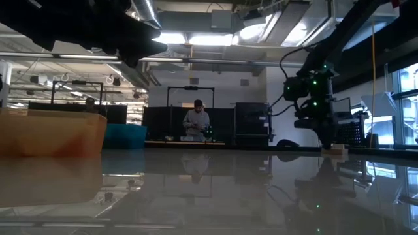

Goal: Sort blocks by size
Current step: Put the light brown rectangular block into the yellow bin

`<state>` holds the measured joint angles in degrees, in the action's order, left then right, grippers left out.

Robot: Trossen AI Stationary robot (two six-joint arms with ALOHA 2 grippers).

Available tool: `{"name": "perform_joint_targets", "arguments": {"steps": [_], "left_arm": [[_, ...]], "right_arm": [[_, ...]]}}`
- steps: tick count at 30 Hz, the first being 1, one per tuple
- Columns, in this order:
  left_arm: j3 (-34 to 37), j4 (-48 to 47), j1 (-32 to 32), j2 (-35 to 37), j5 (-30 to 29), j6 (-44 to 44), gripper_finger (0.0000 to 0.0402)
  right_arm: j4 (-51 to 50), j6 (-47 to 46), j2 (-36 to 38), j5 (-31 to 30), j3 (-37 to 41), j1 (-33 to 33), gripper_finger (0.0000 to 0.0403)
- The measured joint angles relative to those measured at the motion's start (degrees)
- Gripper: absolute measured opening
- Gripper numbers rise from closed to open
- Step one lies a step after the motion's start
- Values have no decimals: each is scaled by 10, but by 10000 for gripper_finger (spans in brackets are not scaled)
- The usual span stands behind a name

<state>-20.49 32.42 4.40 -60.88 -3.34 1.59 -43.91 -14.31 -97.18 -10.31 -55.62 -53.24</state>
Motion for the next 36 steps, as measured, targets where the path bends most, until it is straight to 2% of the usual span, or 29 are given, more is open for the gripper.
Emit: {"name": "perform_joint_targets", "arguments": {"steps": [3,9,13,17,23,25,26,28,30,33,36], "left_arm": [[0,0,0,0,0,20,198],[0,0,0,0,0,25,198],[0,-2,0,0,0,26,198],[0,-2,0,0,1,25,198],[0,-3,0,0,1,40,198],[0,-3,0,0,1,41,198],[0,-3,0,0,1,41,198],[0,-3,0,0,1,43,198],[0,-6,0,0,1,44,198],[0,-6,0,0,1,44,198],[0,-6,0,0,1,44,198]], "right_arm": [[1,11,7,14,1,35,10],[6,12,18,97,0,105,10],[-15,33,17,117,-18,158,10],[-75,42,17,79,-62,190,10],[-156,35,18,-32,-110,188,10],[-153,26,18,-45,-111,182,10],[-153,24,16,-30,-111,178,12],[-150,23,11,19,-107,174,26],[-143,26,10,38,-93,176,53],[-127,35,10,47,-67,178,111],[-114,39,10,92,-42,175,176]]}}
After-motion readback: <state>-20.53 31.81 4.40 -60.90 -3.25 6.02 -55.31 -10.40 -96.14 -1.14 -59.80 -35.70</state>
